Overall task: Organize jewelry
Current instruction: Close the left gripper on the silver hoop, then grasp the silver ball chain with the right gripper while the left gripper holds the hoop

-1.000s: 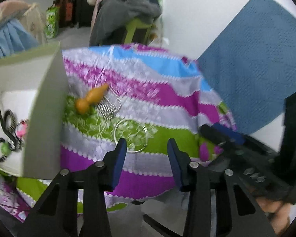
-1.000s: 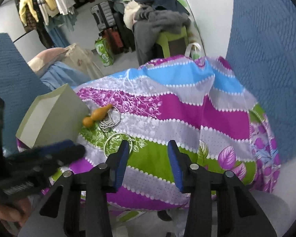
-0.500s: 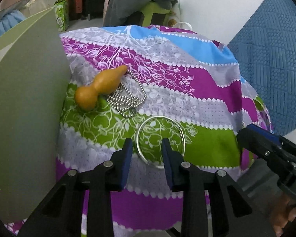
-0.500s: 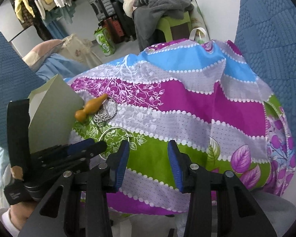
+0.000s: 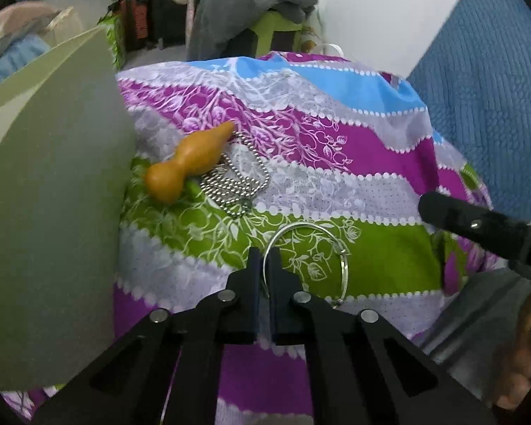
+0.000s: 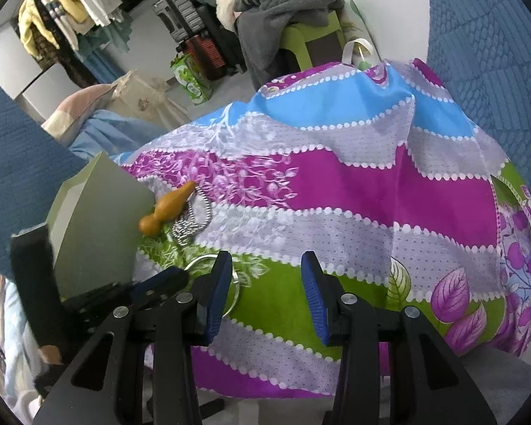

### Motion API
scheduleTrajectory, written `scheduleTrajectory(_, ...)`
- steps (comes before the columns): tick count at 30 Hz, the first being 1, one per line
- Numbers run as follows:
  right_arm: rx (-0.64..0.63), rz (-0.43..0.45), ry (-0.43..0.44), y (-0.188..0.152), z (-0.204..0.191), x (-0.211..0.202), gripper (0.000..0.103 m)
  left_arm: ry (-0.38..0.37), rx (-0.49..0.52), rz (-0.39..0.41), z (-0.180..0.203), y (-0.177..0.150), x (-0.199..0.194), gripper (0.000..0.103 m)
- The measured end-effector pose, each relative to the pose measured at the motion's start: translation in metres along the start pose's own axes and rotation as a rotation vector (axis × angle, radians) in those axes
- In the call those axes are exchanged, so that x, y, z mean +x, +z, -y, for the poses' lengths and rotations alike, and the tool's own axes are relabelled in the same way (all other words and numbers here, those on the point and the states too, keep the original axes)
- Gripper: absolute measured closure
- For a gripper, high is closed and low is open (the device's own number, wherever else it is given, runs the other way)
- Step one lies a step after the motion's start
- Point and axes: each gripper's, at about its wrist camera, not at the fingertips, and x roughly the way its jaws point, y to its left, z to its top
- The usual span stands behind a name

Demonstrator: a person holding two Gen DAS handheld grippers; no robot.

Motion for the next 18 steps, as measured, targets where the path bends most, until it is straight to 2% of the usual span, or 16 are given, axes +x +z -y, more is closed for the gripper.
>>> scheduleTrajectory(7,-0.040,-0.027,-0.003,-0.001,-0.007,0.009,0.065,-0.043,-0.040,0.004,-0.007,-0.008,-0.026,0.100)
scheduleTrajectory(12,-0.157,-0.072,0.087,0.004,-0.035,0.031,0.065,-0.037,-0.058,-0.007,-0.012,-0.017,-0.029,0.100)
scheduleTrajectory(18,-0.271,-0.100,0.133,0.019,-0.060,0.066,0.065,-0.049,-0.081,-0.007,-0.017,-0.019,-0.030,0.100)
